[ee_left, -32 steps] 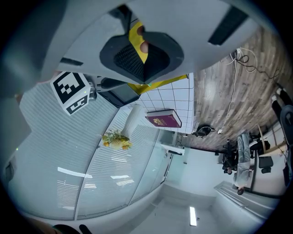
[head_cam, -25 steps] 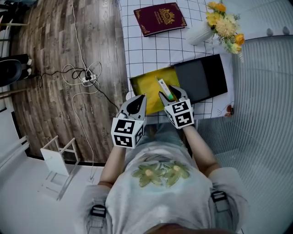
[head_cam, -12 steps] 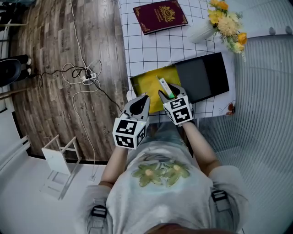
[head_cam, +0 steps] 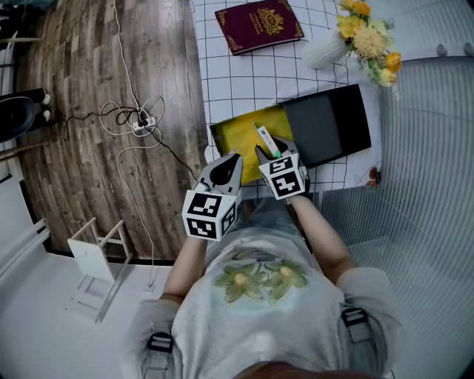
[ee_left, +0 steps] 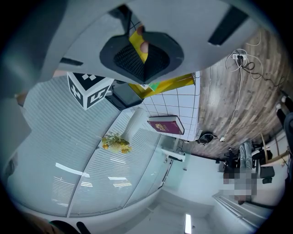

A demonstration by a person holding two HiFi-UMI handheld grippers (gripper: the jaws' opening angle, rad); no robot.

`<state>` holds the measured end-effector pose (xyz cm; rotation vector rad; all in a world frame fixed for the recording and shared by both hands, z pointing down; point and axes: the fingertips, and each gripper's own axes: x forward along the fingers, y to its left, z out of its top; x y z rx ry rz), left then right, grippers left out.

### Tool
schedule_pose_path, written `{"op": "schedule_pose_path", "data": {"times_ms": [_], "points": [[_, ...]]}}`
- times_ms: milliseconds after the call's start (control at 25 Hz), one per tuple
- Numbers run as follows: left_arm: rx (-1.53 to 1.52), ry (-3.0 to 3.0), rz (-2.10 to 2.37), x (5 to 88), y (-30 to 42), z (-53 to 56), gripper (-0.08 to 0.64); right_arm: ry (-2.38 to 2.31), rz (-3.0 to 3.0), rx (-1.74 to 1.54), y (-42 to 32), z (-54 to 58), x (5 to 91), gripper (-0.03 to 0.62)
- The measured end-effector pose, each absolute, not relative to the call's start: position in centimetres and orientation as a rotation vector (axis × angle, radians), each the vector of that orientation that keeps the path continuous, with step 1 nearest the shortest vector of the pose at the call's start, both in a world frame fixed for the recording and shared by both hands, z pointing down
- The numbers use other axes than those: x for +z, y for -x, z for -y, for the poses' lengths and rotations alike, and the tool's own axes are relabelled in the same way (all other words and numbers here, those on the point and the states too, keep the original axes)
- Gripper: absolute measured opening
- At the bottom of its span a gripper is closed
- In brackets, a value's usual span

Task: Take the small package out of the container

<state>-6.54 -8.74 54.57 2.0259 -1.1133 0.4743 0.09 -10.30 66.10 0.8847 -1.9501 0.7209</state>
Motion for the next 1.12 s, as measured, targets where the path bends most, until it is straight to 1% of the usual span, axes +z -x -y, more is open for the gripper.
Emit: {"op": "schedule_pose_path", "data": {"times_ms": [80, 120, 200, 240, 1120], "points": [[0.476, -2.027, 1.112, 54.6, 6.5, 8.7, 0.005, -0.888, 1.936, 0.722, -0.2, 10.4, 66.3, 0.17], [0.477, -2.027, 1.111, 54.6, 6.5, 8.8, 0.005, -0.892, 1.93, 0.714, -0.3, 10.5, 66.3, 0.157], [0.478, -2.026, 1.111, 54.6, 6.5, 8.8, 0.005, -0.907, 1.923, 0.697, -0.6, 10.8, 66.4, 0.102], [0.478, -2.024, 1.111, 54.6, 6.5, 8.8, 0.005, -0.913, 1.922, 0.695, -0.7, 10.8, 66.5, 0.092], [0.493, -2.044, 1.129, 53.6, 6.9, 9.2, 0.005, -0.898, 1.919, 0.691, -0.6, 10.8, 66.5, 0.087]]}}
